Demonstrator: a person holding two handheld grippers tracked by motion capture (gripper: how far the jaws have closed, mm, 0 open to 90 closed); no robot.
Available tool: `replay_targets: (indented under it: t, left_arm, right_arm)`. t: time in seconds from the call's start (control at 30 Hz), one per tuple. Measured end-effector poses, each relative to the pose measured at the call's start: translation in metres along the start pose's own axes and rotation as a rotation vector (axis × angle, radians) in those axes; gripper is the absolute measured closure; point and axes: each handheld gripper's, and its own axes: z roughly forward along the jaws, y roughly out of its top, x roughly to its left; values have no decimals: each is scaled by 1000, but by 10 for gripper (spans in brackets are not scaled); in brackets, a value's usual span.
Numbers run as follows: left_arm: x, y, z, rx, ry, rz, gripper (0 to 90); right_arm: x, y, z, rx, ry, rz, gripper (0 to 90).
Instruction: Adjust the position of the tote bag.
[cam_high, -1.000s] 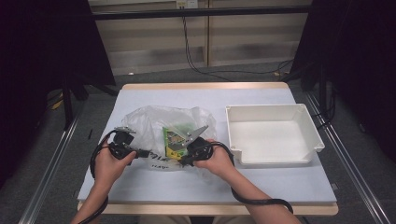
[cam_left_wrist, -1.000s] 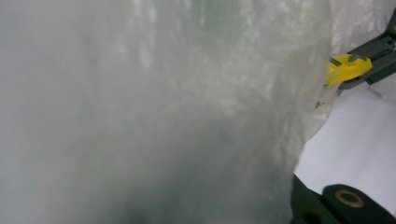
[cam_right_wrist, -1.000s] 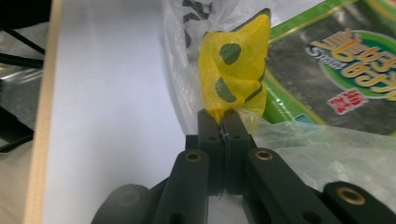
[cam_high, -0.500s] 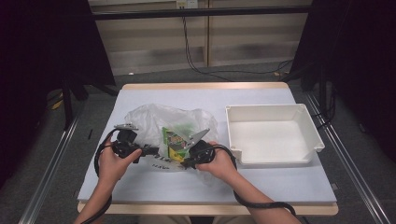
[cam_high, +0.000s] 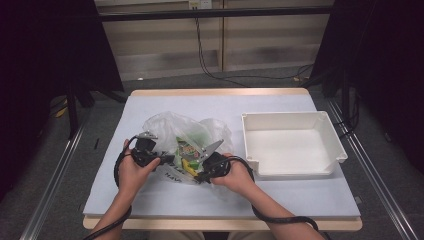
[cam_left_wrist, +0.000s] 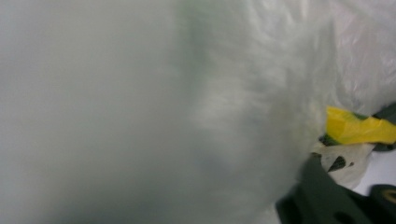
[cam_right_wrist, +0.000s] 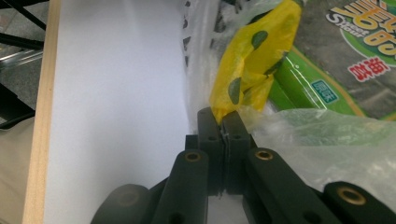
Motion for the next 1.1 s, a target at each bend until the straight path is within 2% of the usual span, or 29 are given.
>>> replay_targets:
  t: [0.07, 0.13, 0.2, 0.23, 0.27, 0.3, 0.33, 0.4, 0.5, 0.57, 0.6, 0.67, 0.73, 0.77, 0.83, 0.93, 1.03, 1.1]
  left_arm:
    - [1, -3, 1, 46, -12, -22, 872]
    - [1, -5, 2, 81, -31, -36, 894]
    - [0, -6, 0, 101, -37, -30, 897]
    - [-1, -7, -1, 95, -53, -48, 897]
    - [-2, -8, -3, 96, -61, -49, 897]
    - [-1, -9, -5, 102, -65, -42, 898]
    - [-2, -10, -7, 91, -69, -61, 898]
    - [-1, -12, -10, 80, -81, -67, 898]
    - [-2, -12, -14, 63, -83, -80, 898]
    - [-2, -12, -17, 58, -82, -73, 898]
    - [-3, -12, -18, 51, -88, -79, 898]
    - [-5, -11, -20, 52, -93, -65, 897]
    - [-8, -11, -20, 49, -78, -59, 898]
    - [-8, -11, -21, 46, -92, -62, 897]
    - [-8, -11, -21, 37, -112, -73, 898]
    - [-10, -11, -23, 36, -109, -58, 897]
    - [-11, -11, -25, 8, -114, -79, 894]
    - [-11, -9, -28, -13, -116, -83, 872]
  right_arm:
    - [-1, -1, -1, -3, -11, 8, 872]
    - [-2, -1, -2, -16, -14, 24, 825]
    - [-3, 1, -4, -27, -27, 43, 739]
    - [-3, 2, -5, -35, -31, 48, 692]
    - [-5, 5, -6, -50, -44, 52, 631]
    - [-5, 7, -7, -61, -48, 56, 621]
    - [-5, 9, -8, -67, -48, 45, 599]
    - [-4, 14, -9, -70, -75, 38, 478]
    - [-3, 24, -8, -76, -88, 37, 386]
    - [-3, 29, -6, -77, -101, 28, 327]
    - [-2, 32, -5, -77, -103, 32, 309]
    - [-3, 36, -1, -72, -104, 32, 272]
    - [-3, 40, 3, -72, -83, 19, 250]
    - [-3, 43, 6, -71, -67, 22, 235]
    - [-1, 46, 11, -70, -55, 33, 242]
    - [1, 48, 21, -57, -29, 22, 327]
    - [4, 48, 28, -56, 7, -8, 578]
    - [7, 47, 30, -52, 12, -28, 747]
